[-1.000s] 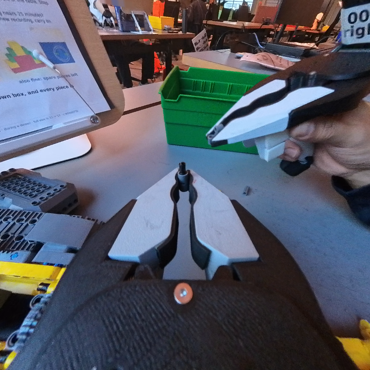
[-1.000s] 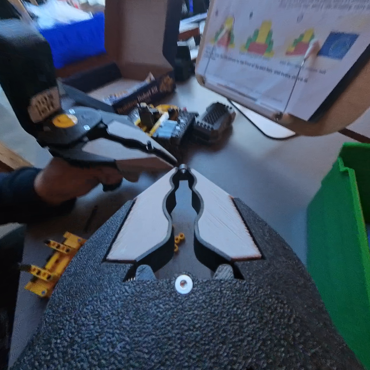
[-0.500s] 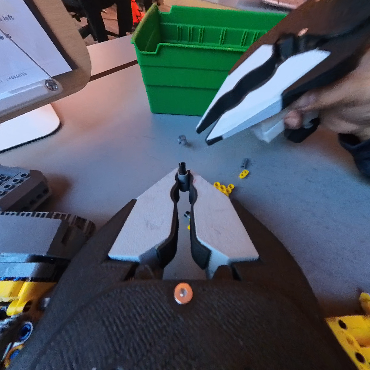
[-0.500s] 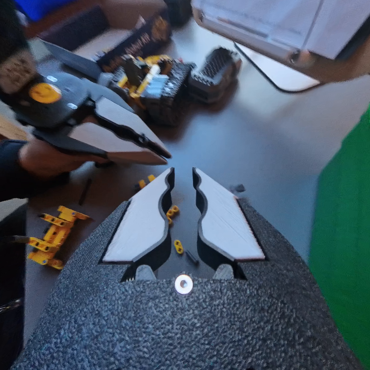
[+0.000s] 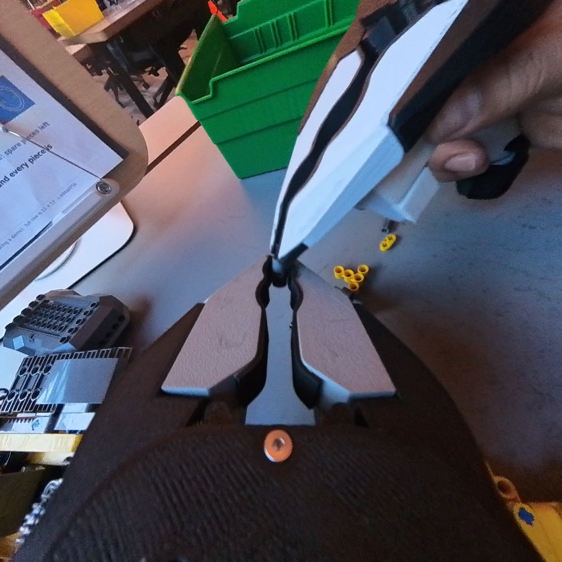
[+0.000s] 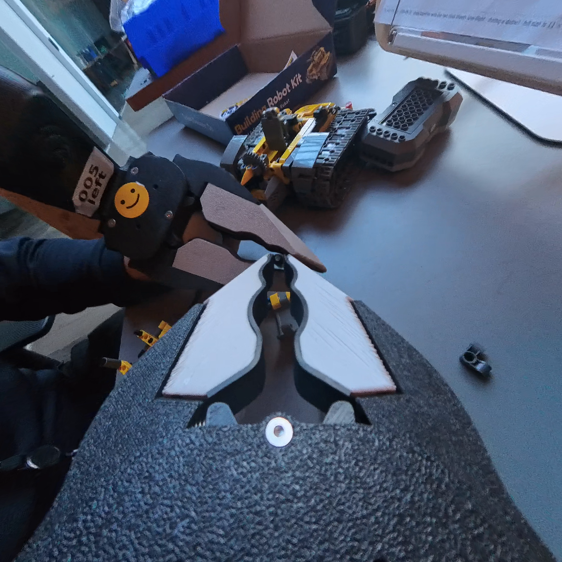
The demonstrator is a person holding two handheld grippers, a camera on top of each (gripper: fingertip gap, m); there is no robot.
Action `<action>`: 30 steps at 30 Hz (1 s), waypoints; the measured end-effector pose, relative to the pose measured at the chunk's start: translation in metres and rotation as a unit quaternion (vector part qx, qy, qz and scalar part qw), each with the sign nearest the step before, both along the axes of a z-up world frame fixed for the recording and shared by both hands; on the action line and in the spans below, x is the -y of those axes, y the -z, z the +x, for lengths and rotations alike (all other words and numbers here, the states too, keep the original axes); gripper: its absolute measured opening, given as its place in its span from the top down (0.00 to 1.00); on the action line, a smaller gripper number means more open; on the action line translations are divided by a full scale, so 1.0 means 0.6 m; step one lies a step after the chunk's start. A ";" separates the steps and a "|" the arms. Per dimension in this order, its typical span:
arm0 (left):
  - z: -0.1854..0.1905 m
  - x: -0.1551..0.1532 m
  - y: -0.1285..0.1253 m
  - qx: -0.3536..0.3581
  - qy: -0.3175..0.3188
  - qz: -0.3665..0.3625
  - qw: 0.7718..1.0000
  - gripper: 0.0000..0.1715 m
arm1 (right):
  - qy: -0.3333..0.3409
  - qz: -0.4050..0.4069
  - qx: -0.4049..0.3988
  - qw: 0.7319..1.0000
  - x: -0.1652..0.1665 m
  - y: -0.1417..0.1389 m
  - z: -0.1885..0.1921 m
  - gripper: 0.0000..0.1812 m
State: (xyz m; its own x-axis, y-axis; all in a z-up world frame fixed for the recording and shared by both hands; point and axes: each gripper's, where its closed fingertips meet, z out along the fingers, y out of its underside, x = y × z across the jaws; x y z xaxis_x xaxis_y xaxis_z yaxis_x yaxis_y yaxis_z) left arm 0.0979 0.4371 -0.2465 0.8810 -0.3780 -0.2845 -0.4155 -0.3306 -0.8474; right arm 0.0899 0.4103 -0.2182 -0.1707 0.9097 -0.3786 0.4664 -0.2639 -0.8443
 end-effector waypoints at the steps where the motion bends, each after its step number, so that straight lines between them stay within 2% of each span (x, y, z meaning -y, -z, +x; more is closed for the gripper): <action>1: -0.002 0.000 0.000 0.004 -0.003 -0.002 1.000 0.96 | 0.006 -0.011 -0.012 1.000 -0.004 -0.008 0.000 0.98; 6: -0.004 0.000 -0.006 0.013 -0.008 0.003 1.000 0.89 | 0.003 -0.126 -0.068 0.990 -0.014 -0.047 0.008 0.98; 12: -0.004 0.001 -0.034 0.019 -0.007 0.045 0.999 0.89 | -0.007 -0.175 -0.075 0.982 -0.013 -0.048 0.008 0.98; 17: 0.008 0.012 -0.074 0.026 0.015 0.105 0.994 0.94 | -0.033 -0.154 -0.092 0.983 -0.001 -0.058 0.011 0.98; 23: 0.009 0.019 -0.091 -0.010 0.013 0.140 0.990 0.97 | -0.045 -0.113 -0.118 0.985 0.005 -0.073 0.015 0.99; 27: 0.007 0.024 -0.108 0.024 0.017 0.157 0.987 0.97 | -0.036 -0.120 -0.176 0.976 -0.005 -0.109 0.025 0.98; 30: 0.007 0.025 -0.114 0.042 0.018 0.160 0.986 0.97 | -0.031 -0.098 -0.182 0.978 -0.006 -0.112 0.026 0.96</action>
